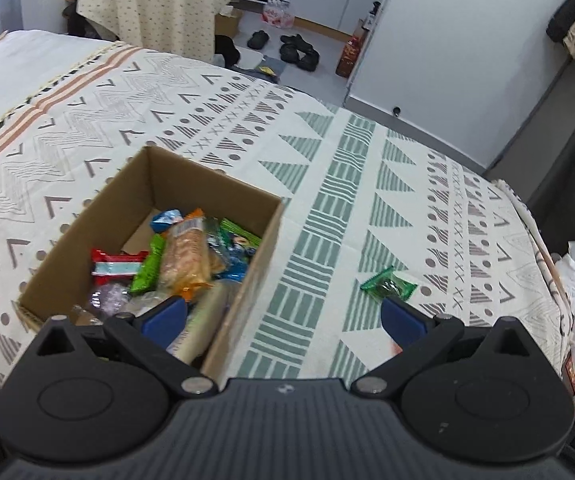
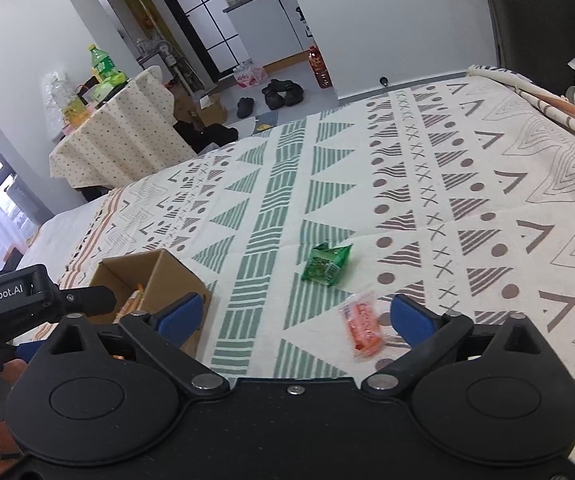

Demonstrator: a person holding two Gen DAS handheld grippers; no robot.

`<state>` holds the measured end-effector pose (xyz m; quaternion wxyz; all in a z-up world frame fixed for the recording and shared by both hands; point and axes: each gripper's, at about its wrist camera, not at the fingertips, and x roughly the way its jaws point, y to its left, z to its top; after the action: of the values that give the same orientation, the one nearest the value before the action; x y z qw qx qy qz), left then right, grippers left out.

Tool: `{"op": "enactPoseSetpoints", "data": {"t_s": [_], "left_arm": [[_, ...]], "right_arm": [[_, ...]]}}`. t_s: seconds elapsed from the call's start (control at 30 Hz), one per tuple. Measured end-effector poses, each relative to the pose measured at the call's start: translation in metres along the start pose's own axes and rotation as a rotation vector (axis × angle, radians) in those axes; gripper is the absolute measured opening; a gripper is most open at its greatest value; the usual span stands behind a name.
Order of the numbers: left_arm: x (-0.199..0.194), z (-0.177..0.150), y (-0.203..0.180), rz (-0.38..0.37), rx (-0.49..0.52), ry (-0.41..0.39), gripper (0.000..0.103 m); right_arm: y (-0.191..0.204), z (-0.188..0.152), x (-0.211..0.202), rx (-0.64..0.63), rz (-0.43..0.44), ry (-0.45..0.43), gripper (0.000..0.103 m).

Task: Organize snacks
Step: 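Move both tools back toward the green candy and orange-red candy packet, then grasp the green wrapped candy with the left tool while the right tool grasps the orange-red packet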

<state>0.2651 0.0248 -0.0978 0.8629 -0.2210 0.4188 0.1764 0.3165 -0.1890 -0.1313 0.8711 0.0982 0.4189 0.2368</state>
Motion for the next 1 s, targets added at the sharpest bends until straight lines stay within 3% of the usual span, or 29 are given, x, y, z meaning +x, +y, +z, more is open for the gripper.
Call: {"op": "enactPoseSetpoints", "data": {"t_s": [0.47, 0.53, 0.73, 1.0], "left_arm": [[0.038, -0.002, -0.033, -0.078, 0.035, 0.048, 0.103], [0.045, -0.001, -0.037, -0.09, 0.04, 0.051, 0.102], [0.068, 0.001, -0.045, -0.139, 0.041, 0.071, 0.098], [0.1, 0.002, -0.047, -0.181, 0.009, 0.117, 0.073]], "right_arm": [[-0.032, -0.002, 0.014, 0.085, -0.028, 0.045, 0.103], [-0.035, -0.003, 0.018, 0.091, -0.03, 0.053, 0.1], [-0.04, -0.009, 0.039, 0.088, -0.032, 0.118, 0.077], [-0.042, -0.014, 0.069, 0.078, -0.054, 0.182, 0.062]]}}
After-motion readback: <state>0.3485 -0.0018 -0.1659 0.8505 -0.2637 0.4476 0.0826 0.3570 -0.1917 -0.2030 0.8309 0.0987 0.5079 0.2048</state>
